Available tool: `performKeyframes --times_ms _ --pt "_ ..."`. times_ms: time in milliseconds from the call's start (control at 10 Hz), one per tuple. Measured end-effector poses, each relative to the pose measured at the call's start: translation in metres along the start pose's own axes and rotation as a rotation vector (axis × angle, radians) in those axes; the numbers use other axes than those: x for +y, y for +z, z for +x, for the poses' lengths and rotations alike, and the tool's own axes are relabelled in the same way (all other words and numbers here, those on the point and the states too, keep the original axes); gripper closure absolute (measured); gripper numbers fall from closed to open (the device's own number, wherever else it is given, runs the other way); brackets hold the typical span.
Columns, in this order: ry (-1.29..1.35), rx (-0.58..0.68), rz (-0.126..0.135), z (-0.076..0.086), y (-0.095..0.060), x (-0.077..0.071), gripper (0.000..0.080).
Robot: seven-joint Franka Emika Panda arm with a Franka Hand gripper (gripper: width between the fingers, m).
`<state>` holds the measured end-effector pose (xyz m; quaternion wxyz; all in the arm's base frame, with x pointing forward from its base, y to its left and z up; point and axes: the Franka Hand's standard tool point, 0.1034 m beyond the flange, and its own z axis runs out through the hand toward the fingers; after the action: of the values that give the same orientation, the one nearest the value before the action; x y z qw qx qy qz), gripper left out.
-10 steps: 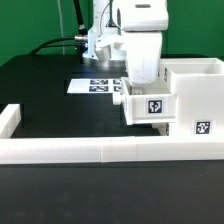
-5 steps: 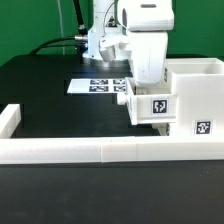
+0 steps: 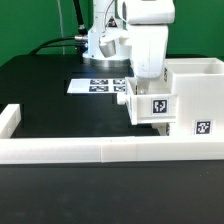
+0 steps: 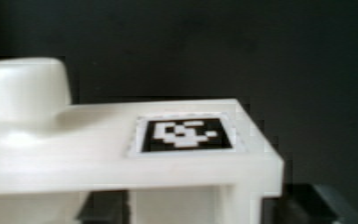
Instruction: Assemble drawer
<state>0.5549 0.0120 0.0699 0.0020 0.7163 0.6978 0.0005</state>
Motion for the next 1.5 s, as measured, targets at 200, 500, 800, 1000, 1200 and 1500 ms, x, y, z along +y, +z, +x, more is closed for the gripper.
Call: performKeyframes --times_ms 200,500,800,1000,1200,1500 --pt "0.007 -0.011 0.008 -0.006 -0.015 0.006 0.0184" --pt "0.018 -0.024 -0.002 -0.014 -0.039 0.019 0.0151" --pt "-0.017 -0.026 -0.003 -0.041 -0.038 0.024 0.015" --pt "-0.039 -0.018 0.007 -0.061 -0.022 0.022 0.015" --pt "-0.069 -0.011 0.018 -0.073 -0.011 0.023 0.015" --pt "-0.066 0.001 0.039 -0.071 0.005 0.026 0.015"
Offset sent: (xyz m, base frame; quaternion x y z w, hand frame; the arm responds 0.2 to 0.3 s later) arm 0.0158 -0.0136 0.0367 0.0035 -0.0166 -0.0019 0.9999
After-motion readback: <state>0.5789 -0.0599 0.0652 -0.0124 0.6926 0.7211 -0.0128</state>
